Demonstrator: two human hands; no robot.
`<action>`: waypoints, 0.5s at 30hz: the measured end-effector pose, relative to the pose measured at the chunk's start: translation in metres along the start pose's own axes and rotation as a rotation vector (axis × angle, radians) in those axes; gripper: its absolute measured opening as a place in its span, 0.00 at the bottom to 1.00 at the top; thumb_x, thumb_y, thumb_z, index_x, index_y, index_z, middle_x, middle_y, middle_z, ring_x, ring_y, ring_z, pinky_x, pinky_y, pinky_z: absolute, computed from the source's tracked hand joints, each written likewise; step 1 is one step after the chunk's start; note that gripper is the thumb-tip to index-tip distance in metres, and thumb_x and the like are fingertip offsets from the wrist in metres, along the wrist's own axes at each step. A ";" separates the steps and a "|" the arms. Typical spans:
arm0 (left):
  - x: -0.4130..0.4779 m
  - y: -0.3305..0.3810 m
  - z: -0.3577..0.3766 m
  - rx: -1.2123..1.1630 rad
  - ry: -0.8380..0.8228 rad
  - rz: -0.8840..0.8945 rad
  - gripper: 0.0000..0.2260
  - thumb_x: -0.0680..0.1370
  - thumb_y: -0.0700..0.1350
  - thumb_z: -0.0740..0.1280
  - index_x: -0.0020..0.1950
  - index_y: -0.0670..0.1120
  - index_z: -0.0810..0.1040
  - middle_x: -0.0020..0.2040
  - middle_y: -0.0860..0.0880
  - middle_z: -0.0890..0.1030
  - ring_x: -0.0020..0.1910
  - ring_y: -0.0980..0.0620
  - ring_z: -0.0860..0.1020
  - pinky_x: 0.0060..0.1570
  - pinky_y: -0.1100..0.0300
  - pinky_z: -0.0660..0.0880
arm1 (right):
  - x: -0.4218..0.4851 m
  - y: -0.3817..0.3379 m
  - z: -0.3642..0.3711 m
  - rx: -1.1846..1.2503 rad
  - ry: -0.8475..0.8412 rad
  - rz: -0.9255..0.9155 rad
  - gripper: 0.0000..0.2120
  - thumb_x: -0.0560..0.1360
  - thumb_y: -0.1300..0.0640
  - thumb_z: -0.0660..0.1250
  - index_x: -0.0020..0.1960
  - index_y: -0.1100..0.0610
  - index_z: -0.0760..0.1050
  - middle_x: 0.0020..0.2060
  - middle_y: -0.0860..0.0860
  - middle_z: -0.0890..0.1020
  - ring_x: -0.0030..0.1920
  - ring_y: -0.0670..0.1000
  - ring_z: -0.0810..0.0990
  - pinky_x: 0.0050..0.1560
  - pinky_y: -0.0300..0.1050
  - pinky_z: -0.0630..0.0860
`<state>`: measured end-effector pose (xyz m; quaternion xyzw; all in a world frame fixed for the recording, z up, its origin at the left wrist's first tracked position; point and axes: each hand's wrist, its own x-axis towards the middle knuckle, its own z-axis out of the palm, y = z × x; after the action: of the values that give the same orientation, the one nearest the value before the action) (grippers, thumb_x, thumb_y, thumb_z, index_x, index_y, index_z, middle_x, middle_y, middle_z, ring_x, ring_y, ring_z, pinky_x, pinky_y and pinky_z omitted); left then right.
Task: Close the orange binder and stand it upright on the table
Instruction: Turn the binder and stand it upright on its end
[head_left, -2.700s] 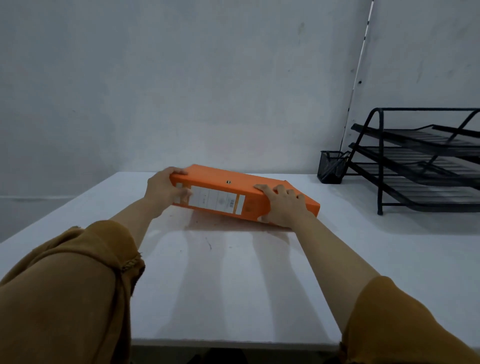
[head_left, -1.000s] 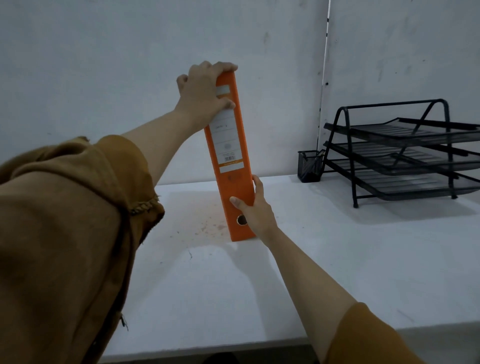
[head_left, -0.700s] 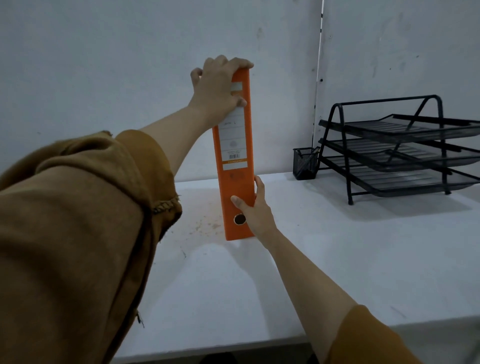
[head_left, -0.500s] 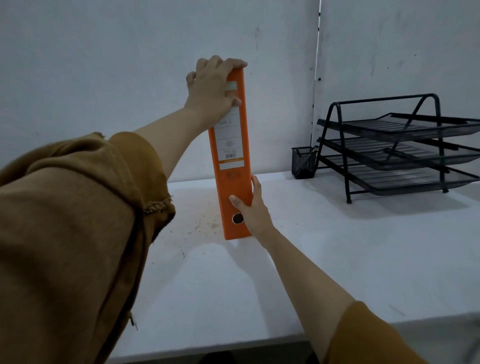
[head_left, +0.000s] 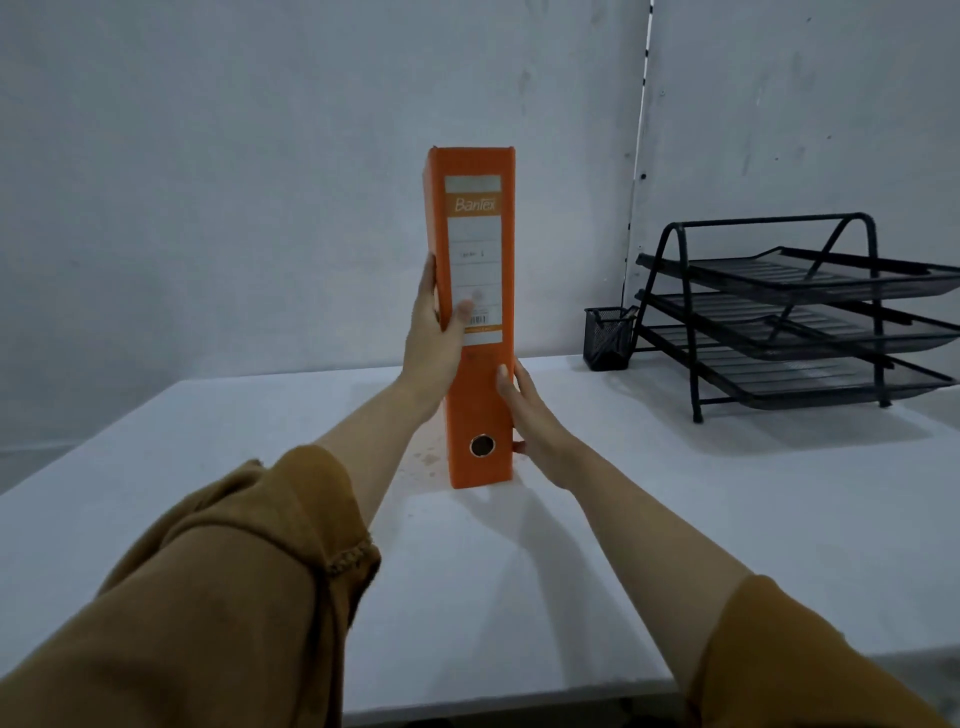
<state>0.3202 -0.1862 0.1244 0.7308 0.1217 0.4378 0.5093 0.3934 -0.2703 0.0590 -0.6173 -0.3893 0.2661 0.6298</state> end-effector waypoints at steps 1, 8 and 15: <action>-0.005 -0.007 -0.001 -0.021 -0.013 -0.027 0.26 0.81 0.49 0.56 0.77 0.57 0.50 0.74 0.52 0.65 0.68 0.51 0.70 0.62 0.52 0.73 | 0.001 -0.004 0.000 -0.005 -0.013 -0.009 0.25 0.80 0.40 0.47 0.76 0.42 0.48 0.65 0.44 0.67 0.61 0.46 0.69 0.56 0.45 0.68; -0.025 -0.043 -0.004 -0.067 -0.075 -0.157 0.26 0.81 0.53 0.55 0.76 0.61 0.49 0.75 0.52 0.64 0.71 0.45 0.69 0.67 0.43 0.70 | 0.021 -0.006 0.010 0.008 0.011 -0.101 0.24 0.79 0.39 0.47 0.74 0.42 0.53 0.71 0.48 0.67 0.69 0.53 0.70 0.66 0.53 0.72; -0.026 -0.047 -0.001 -0.118 -0.029 -0.165 0.23 0.81 0.54 0.50 0.76 0.60 0.48 0.76 0.52 0.62 0.73 0.47 0.66 0.70 0.43 0.67 | 0.031 0.001 0.020 0.067 0.027 -0.078 0.24 0.75 0.34 0.51 0.69 0.37 0.57 0.65 0.44 0.71 0.62 0.48 0.73 0.59 0.47 0.74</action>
<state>0.3171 -0.1809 0.0705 0.6935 0.1479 0.3901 0.5874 0.3939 -0.2334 0.0618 -0.5838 -0.3955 0.2458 0.6651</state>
